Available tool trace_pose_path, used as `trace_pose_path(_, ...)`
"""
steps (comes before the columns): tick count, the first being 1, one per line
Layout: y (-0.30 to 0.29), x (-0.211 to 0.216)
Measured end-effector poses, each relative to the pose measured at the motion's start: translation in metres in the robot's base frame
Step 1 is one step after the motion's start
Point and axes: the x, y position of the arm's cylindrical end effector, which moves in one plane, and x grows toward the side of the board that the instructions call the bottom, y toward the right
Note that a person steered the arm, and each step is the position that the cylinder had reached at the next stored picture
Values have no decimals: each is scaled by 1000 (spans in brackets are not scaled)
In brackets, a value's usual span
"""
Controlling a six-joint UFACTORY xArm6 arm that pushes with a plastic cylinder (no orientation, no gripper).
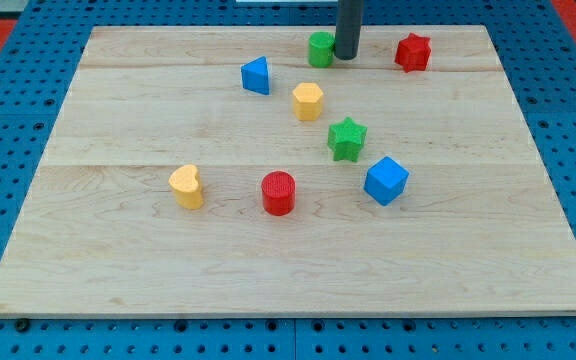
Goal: Place the red star to the right side of green circle
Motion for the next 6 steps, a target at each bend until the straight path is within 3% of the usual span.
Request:
trace_pose_path(2,75,54)
trace_pose_path(4,107,13)
trace_pose_path(5,121,19)
trace_pose_path(6,164,62)
